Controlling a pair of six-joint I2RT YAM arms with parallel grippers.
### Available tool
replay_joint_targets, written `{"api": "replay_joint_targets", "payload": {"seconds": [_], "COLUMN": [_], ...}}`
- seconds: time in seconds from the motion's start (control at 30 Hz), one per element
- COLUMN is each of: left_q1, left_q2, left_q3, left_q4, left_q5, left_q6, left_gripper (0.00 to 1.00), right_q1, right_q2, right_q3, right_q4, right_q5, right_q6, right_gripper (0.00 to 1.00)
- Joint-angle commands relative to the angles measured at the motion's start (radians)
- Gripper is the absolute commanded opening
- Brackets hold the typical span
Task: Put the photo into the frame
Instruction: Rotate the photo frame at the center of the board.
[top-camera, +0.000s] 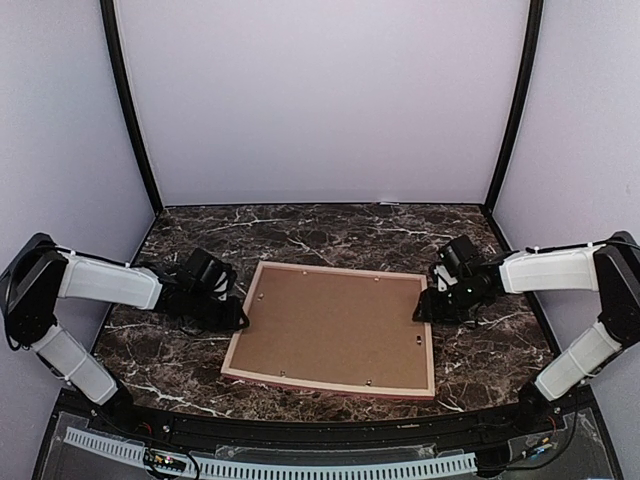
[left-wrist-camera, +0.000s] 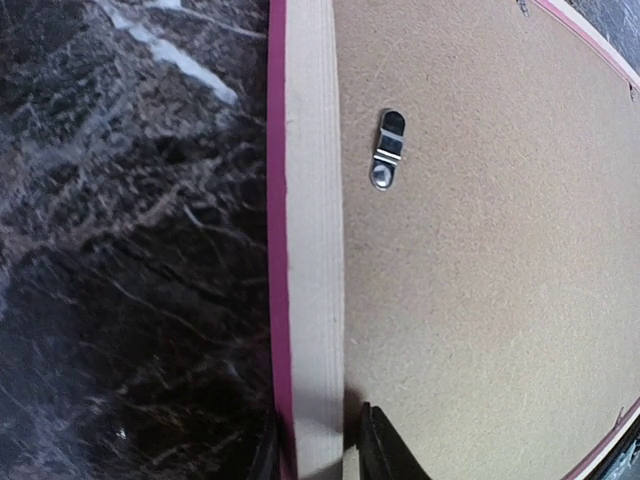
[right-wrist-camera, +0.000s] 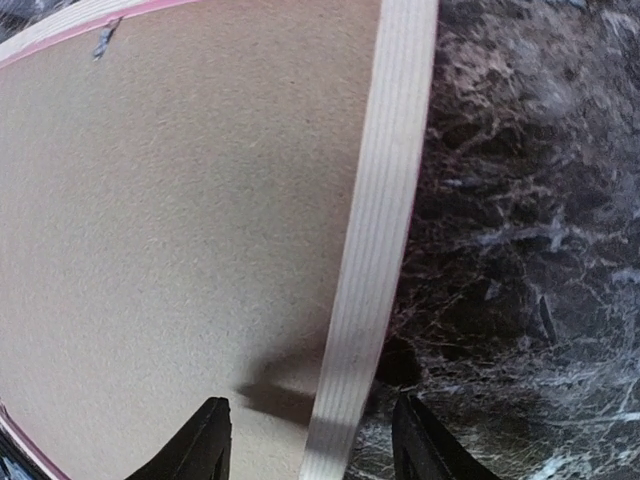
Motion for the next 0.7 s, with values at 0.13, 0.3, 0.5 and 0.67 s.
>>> {"api": "replay_joint_targets", "payload": {"seconds": [0.13, 0.3, 0.5, 0.67], "left_q1": [-0.094, -0.094, -0.084, -0.044], "left_q2": [-0.109, -0.154, -0.078, 0.037], "left_q3": [-0.076, -0.051, 0.091, 0.217], "left_q4": [-0.066, -0.095, -0.168, -0.203], "left_q5": [0.020, -0.039, -0.103, -0.113], "left_q6": [-0.092, -0.054, 0.053, 0.137], "left_gripper": [0.46, 0.66, 0.77, 0.79], "right_q1": [-0.002, -0.007, -0.009, -0.009], "right_q2": [0.032, 0.057, 0.083, 0.094], "right_q3": [-0.001, 0.022, 0.049, 0.067], "right_q4": [0.008, -0.002, -0.010, -0.013], "right_q5": [0.062, 0.082, 0.078, 0.066], "right_q6": [-0.043, -0.101, -0.138, -0.146], "right_gripper": [0.39, 0.27, 0.20, 0.19]}}
